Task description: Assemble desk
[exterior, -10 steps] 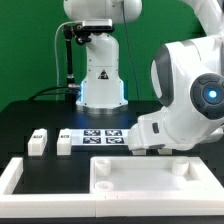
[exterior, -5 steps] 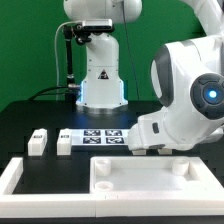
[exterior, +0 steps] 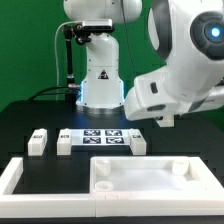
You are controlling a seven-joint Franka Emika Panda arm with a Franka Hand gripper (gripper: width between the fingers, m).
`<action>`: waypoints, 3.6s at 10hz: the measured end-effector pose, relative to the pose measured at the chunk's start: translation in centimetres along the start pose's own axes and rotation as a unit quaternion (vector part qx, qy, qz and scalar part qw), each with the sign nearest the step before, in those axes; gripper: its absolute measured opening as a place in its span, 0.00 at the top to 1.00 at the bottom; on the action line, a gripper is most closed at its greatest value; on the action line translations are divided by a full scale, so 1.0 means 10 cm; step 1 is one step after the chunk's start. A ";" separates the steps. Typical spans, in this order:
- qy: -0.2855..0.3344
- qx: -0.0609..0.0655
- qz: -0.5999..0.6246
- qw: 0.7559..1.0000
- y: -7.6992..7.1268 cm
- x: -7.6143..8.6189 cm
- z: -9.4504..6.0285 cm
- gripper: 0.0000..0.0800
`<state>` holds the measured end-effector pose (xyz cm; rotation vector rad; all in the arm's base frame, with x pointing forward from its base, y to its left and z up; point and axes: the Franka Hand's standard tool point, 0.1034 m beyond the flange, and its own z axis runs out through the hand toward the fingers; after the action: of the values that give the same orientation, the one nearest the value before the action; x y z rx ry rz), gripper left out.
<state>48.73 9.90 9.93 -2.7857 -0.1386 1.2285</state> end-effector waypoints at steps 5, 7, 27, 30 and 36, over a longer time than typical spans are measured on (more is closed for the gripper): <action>0.172 -0.009 -0.012 0.985 0.00 0.02 -0.47 0.65; 0.216 -0.011 -0.017 0.976 -0.01 -0.08 -0.90 0.65; 0.679 -0.103 -0.092 0.721 0.08 0.17 -1.73 0.64; 0.653 -0.149 -0.138 0.729 0.02 0.29 -1.60 0.64; 0.653 -0.152 -0.141 0.729 0.01 0.33 -1.61 0.64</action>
Offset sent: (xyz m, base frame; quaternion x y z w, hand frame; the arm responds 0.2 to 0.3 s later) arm 0.0214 0.0037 0.0126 -0.0108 0.1814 -0.0172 0.9832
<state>62.90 9.42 18.33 -2.9522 -0.6098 -1.0047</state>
